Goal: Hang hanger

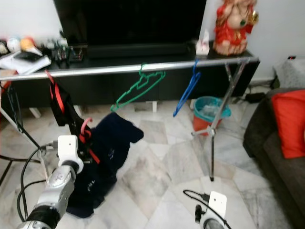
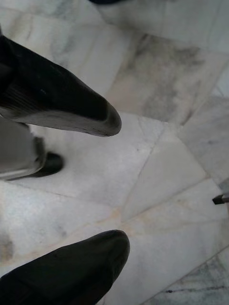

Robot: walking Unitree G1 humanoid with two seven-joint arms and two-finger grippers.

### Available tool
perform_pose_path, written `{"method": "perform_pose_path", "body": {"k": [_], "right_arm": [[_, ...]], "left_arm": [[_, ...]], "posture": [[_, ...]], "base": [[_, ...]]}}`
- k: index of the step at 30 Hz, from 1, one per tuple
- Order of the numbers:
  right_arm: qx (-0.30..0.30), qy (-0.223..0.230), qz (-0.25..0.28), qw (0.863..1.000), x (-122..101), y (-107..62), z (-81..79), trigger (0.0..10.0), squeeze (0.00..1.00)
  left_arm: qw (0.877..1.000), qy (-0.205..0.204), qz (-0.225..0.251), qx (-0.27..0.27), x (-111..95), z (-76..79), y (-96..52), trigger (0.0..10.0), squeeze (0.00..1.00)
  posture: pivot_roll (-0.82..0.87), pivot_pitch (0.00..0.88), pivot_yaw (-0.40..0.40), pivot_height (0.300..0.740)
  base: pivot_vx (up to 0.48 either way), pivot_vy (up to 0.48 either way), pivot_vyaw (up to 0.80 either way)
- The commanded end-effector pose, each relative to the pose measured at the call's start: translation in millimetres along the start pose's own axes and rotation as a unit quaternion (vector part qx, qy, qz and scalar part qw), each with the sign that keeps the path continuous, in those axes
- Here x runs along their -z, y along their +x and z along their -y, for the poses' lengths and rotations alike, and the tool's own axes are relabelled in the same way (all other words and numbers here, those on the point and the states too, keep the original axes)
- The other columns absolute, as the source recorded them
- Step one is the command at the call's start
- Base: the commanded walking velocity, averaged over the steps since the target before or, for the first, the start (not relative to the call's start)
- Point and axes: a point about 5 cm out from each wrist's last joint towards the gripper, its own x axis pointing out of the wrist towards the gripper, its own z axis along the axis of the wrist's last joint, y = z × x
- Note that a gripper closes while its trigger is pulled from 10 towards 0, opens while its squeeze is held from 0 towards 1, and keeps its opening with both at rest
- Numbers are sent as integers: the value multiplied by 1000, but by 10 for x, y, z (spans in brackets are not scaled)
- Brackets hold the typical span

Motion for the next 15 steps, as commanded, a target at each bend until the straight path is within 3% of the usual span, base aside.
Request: {"method": "perform_pose_path", "body": {"k": [1, 13, 15], "right_arm": [[8, 2, -4, 1000, 6, -1, 65, 10000, 0], [3, -1, -6, 1000, 11, -1, 45, 10000, 0], [0, -4, -7, 1000, 15, -1, 40, 10000, 0]], "left_arm": [[1000, -2, 17, 13, -96, 96, 38, 10000, 0], [1000, 0, -4, 20, -38, 137, 33, 10000, 0], [999, 3, -21, 38, 23, 179, 17, 10000, 0]], "posture": [[26, 0, 21, 740], [27, 0, 23, 740], [26, 0, 22, 740]], "base": [[352, 0, 0], [343, 0, 0], [0, 0, 0]]}}
